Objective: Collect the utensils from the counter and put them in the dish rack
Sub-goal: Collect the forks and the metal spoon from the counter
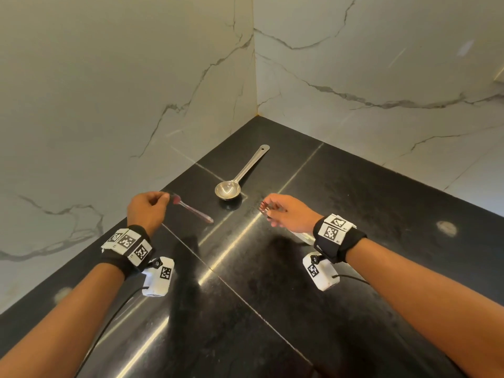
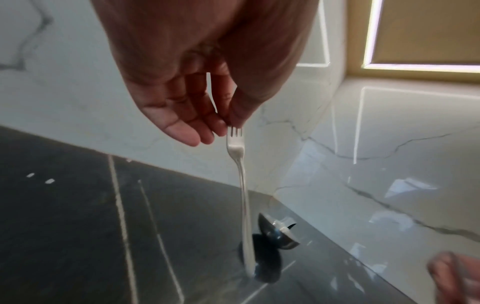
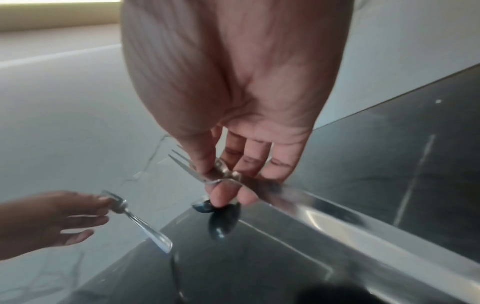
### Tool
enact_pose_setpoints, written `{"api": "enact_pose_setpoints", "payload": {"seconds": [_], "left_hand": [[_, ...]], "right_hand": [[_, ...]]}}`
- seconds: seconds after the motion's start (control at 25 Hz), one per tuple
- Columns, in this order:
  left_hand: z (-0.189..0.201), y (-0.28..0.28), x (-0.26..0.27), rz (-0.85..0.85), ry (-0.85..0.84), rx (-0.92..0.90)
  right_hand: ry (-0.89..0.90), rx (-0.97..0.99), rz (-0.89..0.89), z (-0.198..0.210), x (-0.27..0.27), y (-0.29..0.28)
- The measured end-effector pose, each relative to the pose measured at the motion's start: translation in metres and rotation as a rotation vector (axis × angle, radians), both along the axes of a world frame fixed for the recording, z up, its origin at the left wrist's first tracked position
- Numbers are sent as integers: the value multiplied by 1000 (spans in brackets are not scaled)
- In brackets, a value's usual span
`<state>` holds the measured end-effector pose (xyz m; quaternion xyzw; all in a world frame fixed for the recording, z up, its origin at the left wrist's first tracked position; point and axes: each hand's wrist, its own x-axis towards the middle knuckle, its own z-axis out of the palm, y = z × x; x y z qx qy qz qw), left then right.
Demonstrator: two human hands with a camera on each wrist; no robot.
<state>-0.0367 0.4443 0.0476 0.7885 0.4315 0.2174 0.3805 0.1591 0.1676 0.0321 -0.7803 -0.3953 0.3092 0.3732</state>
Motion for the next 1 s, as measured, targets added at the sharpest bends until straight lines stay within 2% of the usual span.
{"api": "enact_pose_setpoints", "payload": {"seconds": [0.12,0.2,0.32,0.44,0.6,0.76,0.88,1.0], "left_hand": [[21,-39,0,-173,-20,-74],[18,-69,7,-272,-33,-175],[7,-106,19,-294,-87,-352],[-1,-130,31,-327,-145,-478],[-8,-146,47,-384,-155,-516],[-10,-155,71,-437,-91,-557],[-21,-137,84,-373,-19,-475],[-32,-104,93,-89,-29,-545]], "right_hand": [[-5,117,24,14,-18,26],[-47,131,20,15,-32,36],[-133,160,-47,10,-46,35],[-144,169,-106,3,-44,23],[-126,145,-112,-6,-34,5],[-47,141,-168,-6,-25,-13],[-140,122,-185,-8,-13,-22],[-127,63,-236,-14,3,-37]]}}
